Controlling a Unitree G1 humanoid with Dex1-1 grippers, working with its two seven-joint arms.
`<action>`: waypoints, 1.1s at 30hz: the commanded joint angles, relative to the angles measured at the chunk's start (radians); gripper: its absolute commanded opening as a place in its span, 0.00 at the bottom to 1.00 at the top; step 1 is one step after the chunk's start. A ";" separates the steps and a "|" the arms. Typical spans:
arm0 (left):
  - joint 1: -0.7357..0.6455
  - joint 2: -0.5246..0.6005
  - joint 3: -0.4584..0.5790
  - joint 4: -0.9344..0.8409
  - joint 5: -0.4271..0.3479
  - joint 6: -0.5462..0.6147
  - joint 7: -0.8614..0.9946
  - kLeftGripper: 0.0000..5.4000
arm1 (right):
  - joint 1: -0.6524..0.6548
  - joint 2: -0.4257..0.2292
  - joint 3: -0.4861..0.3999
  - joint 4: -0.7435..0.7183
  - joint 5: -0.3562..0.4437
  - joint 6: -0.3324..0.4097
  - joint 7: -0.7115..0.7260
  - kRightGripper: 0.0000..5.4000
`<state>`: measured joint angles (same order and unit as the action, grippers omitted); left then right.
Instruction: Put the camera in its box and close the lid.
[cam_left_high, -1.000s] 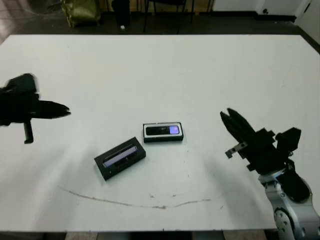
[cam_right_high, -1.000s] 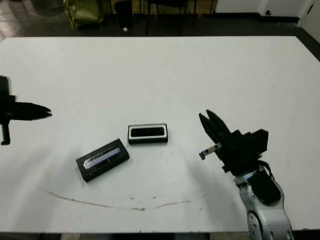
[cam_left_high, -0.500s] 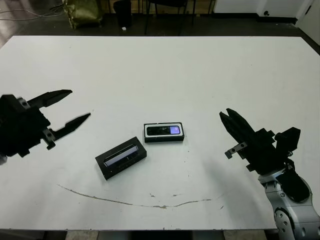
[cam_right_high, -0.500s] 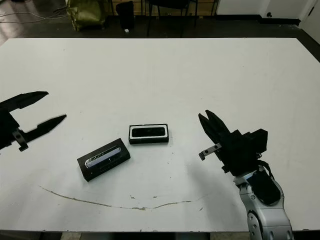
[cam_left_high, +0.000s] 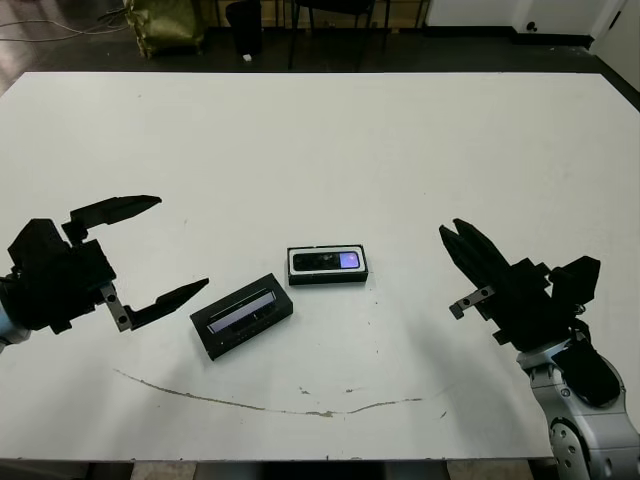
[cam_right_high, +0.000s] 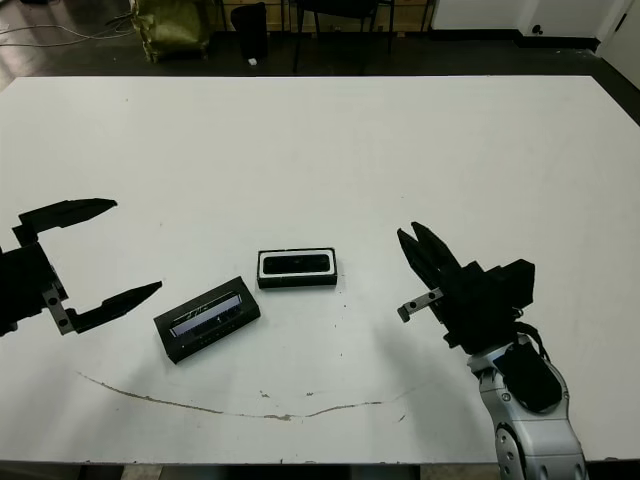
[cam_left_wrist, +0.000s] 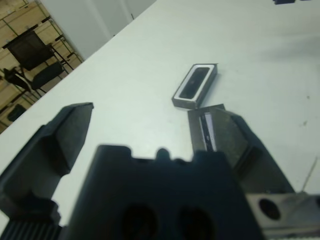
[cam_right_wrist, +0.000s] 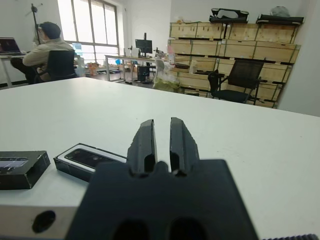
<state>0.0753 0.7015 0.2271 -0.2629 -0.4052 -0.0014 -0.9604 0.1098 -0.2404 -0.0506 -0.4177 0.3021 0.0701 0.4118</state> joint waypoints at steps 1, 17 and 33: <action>-0.005 -0.016 -0.028 0.067 -0.034 -0.025 -0.064 1.00 | 0.015 -0.012 0.005 0.001 -0.013 0.017 -0.007 0.00; 0.057 -0.020 -0.112 -0.051 -0.126 0.220 -0.053 1.00 | 0.009 -0.010 0.006 0.024 -0.013 -0.002 0.006 0.00; 0.057 -0.089 -0.161 0.183 0.030 -0.070 -0.080 1.00 | 0.027 -0.014 0.003 -0.054 -0.001 0.095 -0.028 0.00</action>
<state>0.1210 0.6187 0.0764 -0.1073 -0.3946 -0.0572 -1.0371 0.1254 -0.2407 -0.0448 -0.4742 0.3026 0.1468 0.3889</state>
